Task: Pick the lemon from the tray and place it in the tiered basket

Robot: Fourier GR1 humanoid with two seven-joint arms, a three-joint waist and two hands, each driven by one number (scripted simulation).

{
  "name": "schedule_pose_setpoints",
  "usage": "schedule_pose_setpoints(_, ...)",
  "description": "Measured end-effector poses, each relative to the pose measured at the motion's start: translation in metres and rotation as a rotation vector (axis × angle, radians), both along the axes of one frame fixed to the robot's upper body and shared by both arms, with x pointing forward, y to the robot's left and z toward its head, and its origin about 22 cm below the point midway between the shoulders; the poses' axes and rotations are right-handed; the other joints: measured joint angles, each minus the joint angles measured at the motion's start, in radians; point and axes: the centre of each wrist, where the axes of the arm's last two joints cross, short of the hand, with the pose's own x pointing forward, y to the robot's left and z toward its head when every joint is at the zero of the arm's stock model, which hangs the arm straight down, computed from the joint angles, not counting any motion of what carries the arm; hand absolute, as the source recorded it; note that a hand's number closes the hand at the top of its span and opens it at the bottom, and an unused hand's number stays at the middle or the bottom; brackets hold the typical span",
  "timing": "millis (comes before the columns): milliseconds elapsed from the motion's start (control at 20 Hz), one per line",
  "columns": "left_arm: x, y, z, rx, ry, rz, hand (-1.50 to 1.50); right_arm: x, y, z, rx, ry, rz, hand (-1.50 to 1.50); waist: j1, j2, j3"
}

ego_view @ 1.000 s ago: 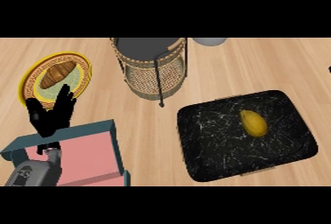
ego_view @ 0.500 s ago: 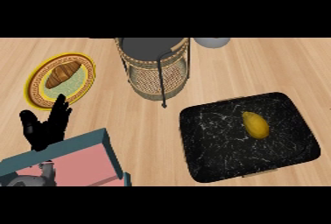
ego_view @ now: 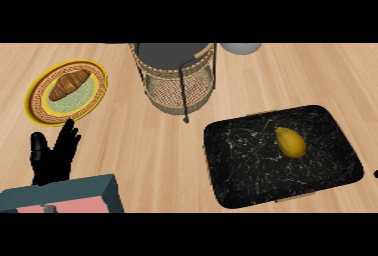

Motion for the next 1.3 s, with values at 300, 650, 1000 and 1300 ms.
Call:
schedule_pose_setpoints(300, -0.01, -0.024, -0.021, 0.022, 0.041, -0.062, 0.0, -0.01, 0.048, 0.025, -0.215, 0.096, -0.05, -1.5, 0.01, 0.009, -0.008)
schedule_pose_setpoints(650, -0.011, -0.039, -0.037, 0.039, 0.029, -0.088, 0.0, -0.009, 0.102, 0.015, -0.319, 0.144, -0.115, -1.5, 0.027, 0.013, -0.007)
schedule_pose_setpoints(1000, -0.012, -0.041, -0.041, 0.041, 0.014, -0.103, 0.0, 0.004, 0.132, -0.005, -0.47, 0.251, -0.139, -1.5, 0.033, 0.013, -0.006)
schedule_pose_setpoints(1300, -0.013, -0.039, -0.041, 0.033, 0.012, -0.101, 0.0, 0.018, 0.145, -0.014, -0.508, 0.333, -0.133, -1.5, 0.031, 0.012, -0.005)
